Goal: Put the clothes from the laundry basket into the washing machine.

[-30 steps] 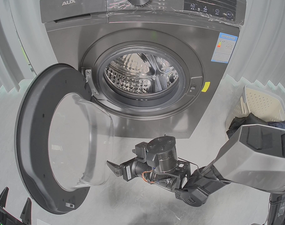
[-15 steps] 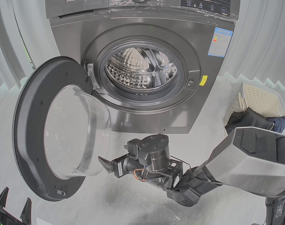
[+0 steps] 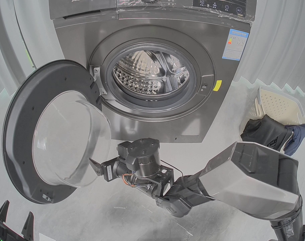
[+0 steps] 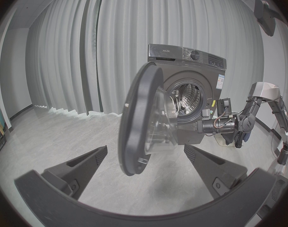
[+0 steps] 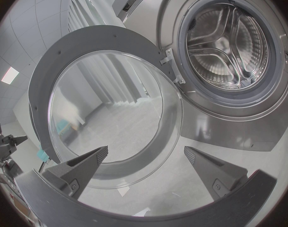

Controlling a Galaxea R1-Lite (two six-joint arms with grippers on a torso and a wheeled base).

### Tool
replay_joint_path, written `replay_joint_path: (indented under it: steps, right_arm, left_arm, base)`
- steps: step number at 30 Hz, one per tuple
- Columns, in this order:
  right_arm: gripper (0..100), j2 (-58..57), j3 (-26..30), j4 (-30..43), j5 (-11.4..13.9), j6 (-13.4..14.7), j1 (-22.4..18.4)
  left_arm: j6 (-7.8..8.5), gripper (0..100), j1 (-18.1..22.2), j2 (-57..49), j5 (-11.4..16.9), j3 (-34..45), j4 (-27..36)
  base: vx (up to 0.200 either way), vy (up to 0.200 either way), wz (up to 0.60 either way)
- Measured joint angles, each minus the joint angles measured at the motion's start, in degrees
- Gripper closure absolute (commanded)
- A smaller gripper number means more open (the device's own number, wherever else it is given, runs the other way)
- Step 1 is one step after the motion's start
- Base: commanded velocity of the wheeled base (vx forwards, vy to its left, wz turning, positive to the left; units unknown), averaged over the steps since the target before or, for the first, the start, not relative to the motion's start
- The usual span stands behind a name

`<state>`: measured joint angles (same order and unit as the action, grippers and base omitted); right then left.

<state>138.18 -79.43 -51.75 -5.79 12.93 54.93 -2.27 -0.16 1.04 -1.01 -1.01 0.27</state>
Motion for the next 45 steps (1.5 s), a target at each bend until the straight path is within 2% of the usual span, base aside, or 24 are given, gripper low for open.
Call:
replay_joint_path:
  steps: [5, 14, 20, 29, 33, 36, 40, 45]
  right_arm:
    - [0, 2.41, -4.57, 0.44, -1.79, 0.11, 0.8]
    - [0, 1.95, -0.85, 3.45, -2.88, 0.12, -1.11]
    - [0, 2.19, -2.51, 3.47, -2.77, 0.15, -0.66]
    - [0, 6.58, -14.01, 3.79, -4.46, 0.89, 1.35]
    - [0, 7.74, -16.02, 3.41, -5.27, 1.93, 1.07]
    - [0, 7.39, -14.56, 2.84, -5.38, 2.19, 0.3]
    - [0, 4.82, -9.95, 2.21, -5.58, 2.23, -1.11]
    - [0, -3.39, 1.55, 1.94, -5.71, 2.08, -3.45]
  left_arm:
    - [0.02, 0, 0.0, 0.0, 0.01, 0.0, -0.02]
    - [0.0, 0, 0.0, 0.0, 0.06, 0.0, -0.02]
    - [0.0, 0, 0.0, 0.0, 0.06, 0.0, -0.02]
    - [0.0, 0, -0.02, 0.0, 0.06, 0.0, -0.02]
    - [0.0, 0, 0.0, 0.0, 0.06, 0.0, -0.02]
    - [0.0, 0, 0.0, 0.0, 0.06, 0.0, 0.0]
    - [0.02, 0, 0.0, 0.0, 0.06, 0.0, -0.02]
    - [0.04, 0, 0.0, 0.0, 0.06, 0.0, -0.02]
  base:
    - [0.0, 0.0, 0.0]
    - [0.0, 0.0, 0.0]
    - [0.0, 0.0, 0.0]
    - [0.0, 0.0, 0.0]
    - [0.0, 0.0, 0.0]
    - [0.0, 0.0, 0.0]
    - [0.0, 0.0, 0.0]
    - [0.0, 0.0, 0.0]
